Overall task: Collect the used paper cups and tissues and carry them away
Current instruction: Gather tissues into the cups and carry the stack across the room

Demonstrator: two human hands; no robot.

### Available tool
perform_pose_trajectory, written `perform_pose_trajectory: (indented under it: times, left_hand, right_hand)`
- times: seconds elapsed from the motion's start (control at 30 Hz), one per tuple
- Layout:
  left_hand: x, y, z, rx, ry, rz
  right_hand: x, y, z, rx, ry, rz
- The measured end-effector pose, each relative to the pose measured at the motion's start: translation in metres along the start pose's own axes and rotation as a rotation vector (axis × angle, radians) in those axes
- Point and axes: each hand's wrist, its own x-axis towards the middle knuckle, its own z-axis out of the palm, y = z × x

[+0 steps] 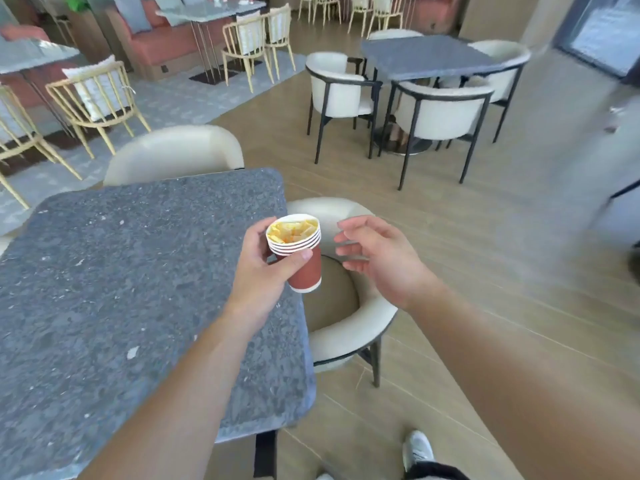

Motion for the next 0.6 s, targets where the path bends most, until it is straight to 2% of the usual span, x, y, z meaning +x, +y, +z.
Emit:
perform_pose_trajectory:
  times: [0.3,0.6]
  left_hand:
    - [0.020,-0.004,0.133,-0.002,-0.241,-0.021]
    - [0.011,0.007,0.306,-0.001,-0.438,-0.040]
  right_hand:
    - [-0.034,-0.021,-0.127,0.082,0.221,-0.033]
    - [-0.084,-0.049,-0.281,0.166,0.471,-0.081]
